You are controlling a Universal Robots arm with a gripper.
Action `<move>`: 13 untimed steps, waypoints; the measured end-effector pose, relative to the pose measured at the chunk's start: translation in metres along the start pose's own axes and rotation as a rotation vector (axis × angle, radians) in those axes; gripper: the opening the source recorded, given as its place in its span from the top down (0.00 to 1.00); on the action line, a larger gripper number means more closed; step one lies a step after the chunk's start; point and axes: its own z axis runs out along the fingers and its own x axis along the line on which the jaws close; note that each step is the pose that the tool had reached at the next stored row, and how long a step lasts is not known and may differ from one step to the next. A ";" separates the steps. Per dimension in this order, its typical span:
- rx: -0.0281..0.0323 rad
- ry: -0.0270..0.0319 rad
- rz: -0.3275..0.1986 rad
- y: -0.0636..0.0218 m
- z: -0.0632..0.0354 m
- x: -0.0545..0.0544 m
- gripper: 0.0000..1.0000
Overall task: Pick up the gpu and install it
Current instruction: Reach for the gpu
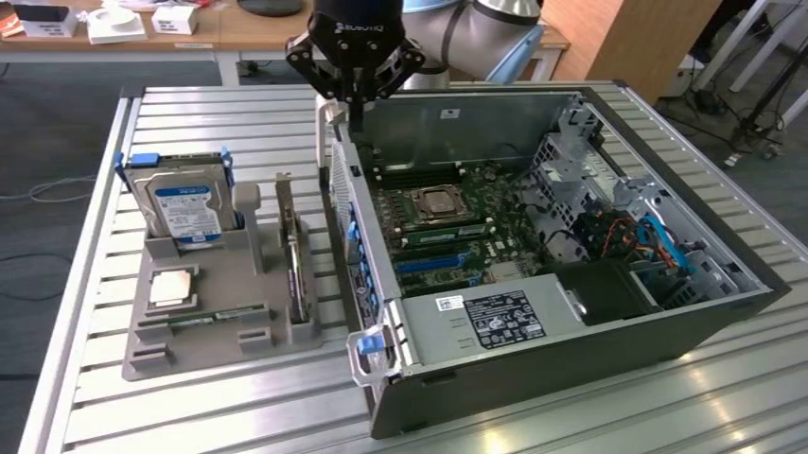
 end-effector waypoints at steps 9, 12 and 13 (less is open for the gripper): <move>-0.0001 -0.0001 0.000 -0.0022 -0.0002 0.029 0.89; 0.0000 0.0000 0.000 -0.0029 -0.0002 0.038 0.89; 0.0000 -0.0001 0.000 -0.0031 -0.0001 0.041 0.89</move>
